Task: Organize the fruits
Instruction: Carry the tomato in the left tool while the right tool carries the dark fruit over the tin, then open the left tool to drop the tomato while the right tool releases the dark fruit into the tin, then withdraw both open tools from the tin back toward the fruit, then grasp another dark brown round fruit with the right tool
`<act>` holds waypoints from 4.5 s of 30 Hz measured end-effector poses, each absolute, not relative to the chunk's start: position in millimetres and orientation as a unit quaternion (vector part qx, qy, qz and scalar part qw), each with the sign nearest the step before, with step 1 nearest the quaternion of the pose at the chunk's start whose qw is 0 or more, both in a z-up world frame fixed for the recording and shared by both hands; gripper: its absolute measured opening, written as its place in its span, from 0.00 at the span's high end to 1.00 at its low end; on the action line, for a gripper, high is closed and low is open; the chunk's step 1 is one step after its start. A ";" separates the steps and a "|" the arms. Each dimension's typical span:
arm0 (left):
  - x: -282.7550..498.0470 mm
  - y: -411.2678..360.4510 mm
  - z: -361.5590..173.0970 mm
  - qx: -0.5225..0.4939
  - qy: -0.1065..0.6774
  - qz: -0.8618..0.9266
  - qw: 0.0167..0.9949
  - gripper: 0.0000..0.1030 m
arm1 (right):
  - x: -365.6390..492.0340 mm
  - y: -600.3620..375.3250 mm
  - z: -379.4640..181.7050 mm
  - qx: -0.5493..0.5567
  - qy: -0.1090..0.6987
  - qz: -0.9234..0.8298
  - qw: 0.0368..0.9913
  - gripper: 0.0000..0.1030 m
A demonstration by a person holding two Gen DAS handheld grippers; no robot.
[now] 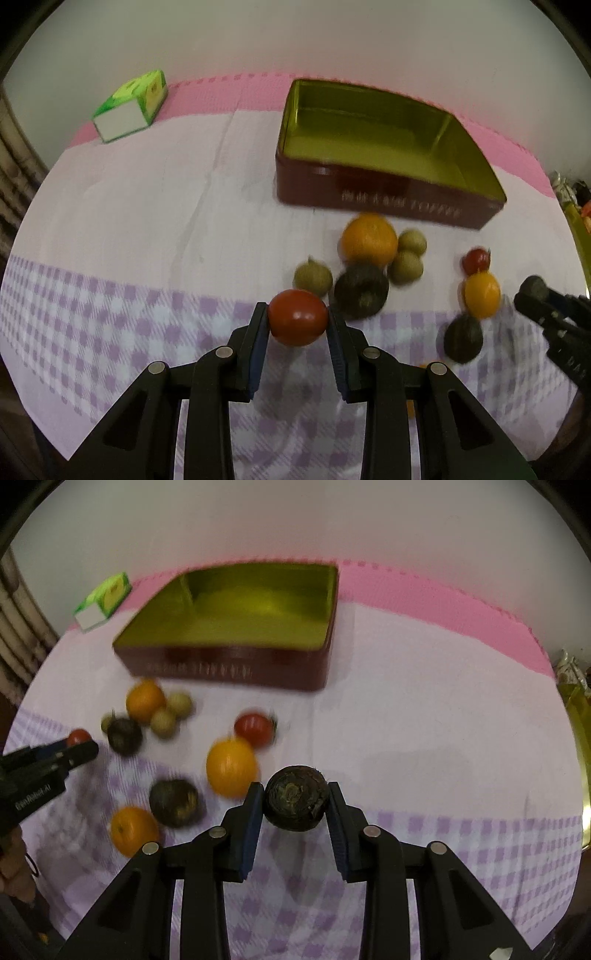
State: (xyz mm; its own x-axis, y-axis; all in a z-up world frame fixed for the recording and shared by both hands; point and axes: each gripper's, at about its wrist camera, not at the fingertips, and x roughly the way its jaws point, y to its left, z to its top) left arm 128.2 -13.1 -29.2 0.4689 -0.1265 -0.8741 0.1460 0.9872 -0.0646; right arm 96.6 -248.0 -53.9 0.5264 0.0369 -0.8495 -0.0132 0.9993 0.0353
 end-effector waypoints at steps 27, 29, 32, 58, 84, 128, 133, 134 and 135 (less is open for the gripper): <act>248.4 -46.8 -7.5 0.018 0.476 -0.118 0.871 0.69 | 212.3 -215.8 -27.4 -0.012 0.457 0.041 0.888 0.70; 250.6 -52.6 -13.0 0.023 0.481 -0.120 0.868 0.69 | 215.7 -214.4 -32.6 -0.010 0.463 0.043 0.885 0.70; 250.4 -59.0 -19.0 0.032 0.486 -0.123 0.865 0.69 | 219.2 -214.3 -39.7 -0.015 0.470 0.043 0.881 0.70; 255.0 -66.8 -38.6 0.052 0.516 -0.111 0.848 0.68 | 219.0 -228.5 -54.0 -0.023 0.489 0.032 0.872 0.70; 226.5 -59.1 -9.1 0.046 0.498 -0.101 0.860 0.55 | 195.6 -231.1 -26.6 -0.011 0.466 0.038 0.884 0.61; 41.0 0.9 -31.4 0.018 0.521 -0.054 0.852 0.52 | 34.4 -212.6 -69.9 -0.027 0.498 0.060 0.865 0.59; 42.9 4.9 -33.1 0.009 0.523 -0.053 0.851 0.52 | 39.6 -204.0 -78.3 -0.035 0.506 0.066 0.860 0.59; 42.7 4.4 -32.8 0.009 0.522 -0.054 0.851 0.52 | 40.7 -203.3 -78.7 -0.035 0.506 0.068 0.859 0.59; 42.3 4.2 -32.9 0.010 0.522 -0.054 0.851 0.52 | 42.2 -202.1 -79.1 -0.037 0.506 0.069 0.859 0.59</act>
